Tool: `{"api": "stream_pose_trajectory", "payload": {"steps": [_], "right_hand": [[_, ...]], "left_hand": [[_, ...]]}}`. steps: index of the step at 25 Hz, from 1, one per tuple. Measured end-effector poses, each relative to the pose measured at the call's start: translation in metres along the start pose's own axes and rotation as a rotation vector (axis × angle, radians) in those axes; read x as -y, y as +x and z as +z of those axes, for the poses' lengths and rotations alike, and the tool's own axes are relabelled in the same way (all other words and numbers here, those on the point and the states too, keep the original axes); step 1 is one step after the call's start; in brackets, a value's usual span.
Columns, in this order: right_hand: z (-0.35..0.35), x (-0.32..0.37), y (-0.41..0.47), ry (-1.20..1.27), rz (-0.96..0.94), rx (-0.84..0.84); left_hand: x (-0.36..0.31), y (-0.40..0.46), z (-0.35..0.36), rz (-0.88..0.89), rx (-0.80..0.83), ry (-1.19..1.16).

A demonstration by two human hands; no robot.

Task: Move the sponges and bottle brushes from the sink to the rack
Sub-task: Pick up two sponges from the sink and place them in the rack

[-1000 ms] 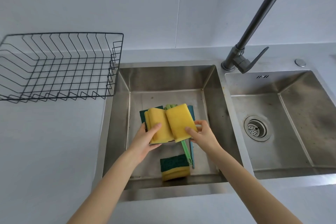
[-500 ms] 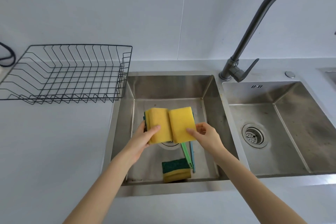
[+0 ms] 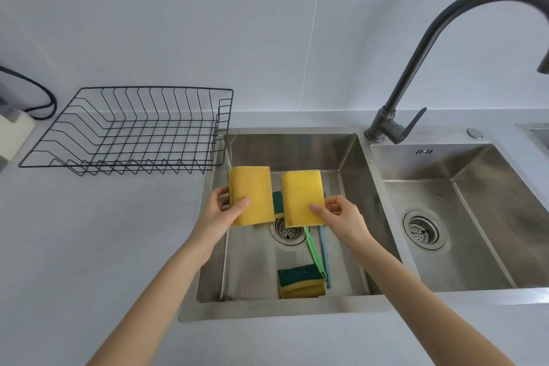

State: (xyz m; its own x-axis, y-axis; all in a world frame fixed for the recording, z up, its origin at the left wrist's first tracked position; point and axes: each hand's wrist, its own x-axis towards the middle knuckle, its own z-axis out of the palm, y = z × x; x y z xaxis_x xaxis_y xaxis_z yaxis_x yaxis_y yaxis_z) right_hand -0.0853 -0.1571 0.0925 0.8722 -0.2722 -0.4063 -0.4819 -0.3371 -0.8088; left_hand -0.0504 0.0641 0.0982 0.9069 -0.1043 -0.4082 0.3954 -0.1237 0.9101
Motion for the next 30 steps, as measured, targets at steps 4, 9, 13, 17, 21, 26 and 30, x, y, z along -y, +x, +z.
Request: {"api": "stream_pose_trajectory", "payload": {"steps": [4, 9, 13, 17, 21, 26, 30], "right_hand": [[0.016, 0.014, 0.0, 0.0, -0.035, -0.001], [0.04, 0.045, 0.005, 0.015, -0.097, -0.005], [0.058, 0.082, 0.016, 0.017, -0.141, -0.008], [0.072, 0.119, 0.036, 0.015, -0.177, -0.024], [0.088, 0.161, 0.061, 0.046, -0.185, -0.011], [0.113, 0.203, 0.105, -0.056, -0.213, -0.013], [0.14, 0.23, 0.136, -0.246, -0.214, -0.012]], "left_hand": [[-0.008, -0.002, -0.024, 0.051, -0.059, -0.048], [-0.018, 0.001, -0.066, 0.097, -0.15, -0.03], [-0.03, 0.007, -0.101, 0.135, -0.206, -0.044], [-0.042, 0.022, -0.132, 0.172, -0.249, -0.047], [-0.056, 0.044, -0.159, 0.194, -0.276, -0.024], [-0.069, 0.075, -0.179, 0.207, -0.288, 0.019], [-0.072, 0.101, -0.191, 0.195, -0.301, 0.017]]}}
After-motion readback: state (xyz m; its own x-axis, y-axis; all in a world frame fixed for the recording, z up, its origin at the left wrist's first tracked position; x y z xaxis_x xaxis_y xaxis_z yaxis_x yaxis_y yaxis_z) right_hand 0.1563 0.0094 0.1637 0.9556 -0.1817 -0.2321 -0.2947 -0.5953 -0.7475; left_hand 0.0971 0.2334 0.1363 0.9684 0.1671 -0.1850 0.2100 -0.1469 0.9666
